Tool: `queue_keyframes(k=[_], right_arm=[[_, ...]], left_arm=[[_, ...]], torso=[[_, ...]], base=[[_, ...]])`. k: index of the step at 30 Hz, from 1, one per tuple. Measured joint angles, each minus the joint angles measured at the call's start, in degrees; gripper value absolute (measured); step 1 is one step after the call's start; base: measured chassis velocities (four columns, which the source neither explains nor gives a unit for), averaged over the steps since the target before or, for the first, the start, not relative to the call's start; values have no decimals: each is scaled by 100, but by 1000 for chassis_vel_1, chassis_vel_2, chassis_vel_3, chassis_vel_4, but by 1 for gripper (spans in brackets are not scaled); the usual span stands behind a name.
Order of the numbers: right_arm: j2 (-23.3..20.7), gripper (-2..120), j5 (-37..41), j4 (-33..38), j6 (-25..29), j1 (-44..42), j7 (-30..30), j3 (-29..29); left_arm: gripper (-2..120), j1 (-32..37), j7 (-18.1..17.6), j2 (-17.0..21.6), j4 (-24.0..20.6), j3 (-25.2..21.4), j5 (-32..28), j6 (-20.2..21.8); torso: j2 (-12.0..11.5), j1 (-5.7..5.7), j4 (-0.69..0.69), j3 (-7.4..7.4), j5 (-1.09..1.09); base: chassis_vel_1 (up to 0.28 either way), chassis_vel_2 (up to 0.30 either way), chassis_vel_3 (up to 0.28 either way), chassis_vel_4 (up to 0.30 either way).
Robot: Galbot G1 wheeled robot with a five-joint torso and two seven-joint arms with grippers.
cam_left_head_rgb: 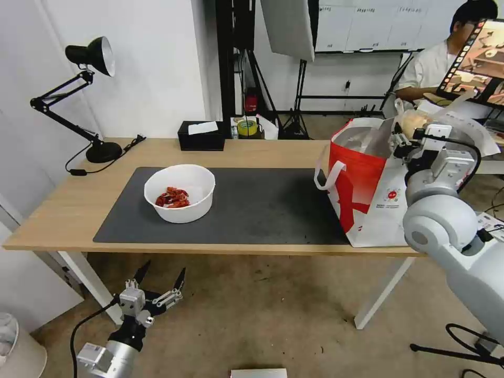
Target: Pick up the trash from the table and place it into the takeout bag.
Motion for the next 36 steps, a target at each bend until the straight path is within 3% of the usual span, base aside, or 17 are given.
queue_keyframes(k=[5, 10, 16, 19, 20, 22, 28, 31, 34, 36], right_arm=[[-8, 97, -13, 59, 5, -45, -14, 15], [-53, 100, -9, 186, 27, -118, -67, 94], [-221, 100, -20, 564, 216, -401, -575, 318], [-371, 100, -66, 938, 442, -860, -1639, 601], [-371, 100, -66, 938, 442, -860, -1639, 601], [-425, 100, 36, 1104, 718, -1202, -2505, 749], [-430, 100, 108, 1268, 994, -1782, -3639, 800], [-388, 100, -134, 1270, 1191, -2204, -4113, 833], [-237, 100, -742, 1057, 1750, -2929, -4944, 1111], [-186, 100, -857, 1004, 1872, -3129, -5107, 1225]], left_arm=[[100, 18, -4, 6, -28, -11, -4, 4], [100, 34, -6, 5, -61, -20, -5, 7], [100, 44, -7, 5, -113, -40, -8, 9], [100, 58, -9, -19, -146, -51, -9, 9], [100, 58, -9, -19, -146, -51, -9, 9], [100, 76, -10, -43, -186, -52, -9, 8], [100, 121, 1, -81, -262, -84, -1, -19], [100, 164, 7, -99, -303, -117, -1, -40], [100, 207, 34, -119, -298, -163, -3, -80], [100, 212, 68, -125, -280, -178, -3, -100]], torso=[[0, 0, 0, 0, 0], [0, 0, 0, 0, 0], [0, 0, 0, 0, 0], [0, 0, 0, 0, 0], [0, 0, 0, 0, 0], [0, 0, -1, 0, 0], [0, 0, 0, 0, -1], [0, 0, 0, 0, 1], [0, 0, 0, 0, 2], [0, 0, 0, -1, 0]], base=[[0, 0, 0, 0], [0, 0, 0, 0], [0, 0, 0, 0], [0, 0, 0, 0], [0, 0, 0, 0], [0, 0, 0, 0], [0, 0, 0, 0], [0, 0, 0, 0], [0, 0, 0, 0], [0, 0, 0, 0]])
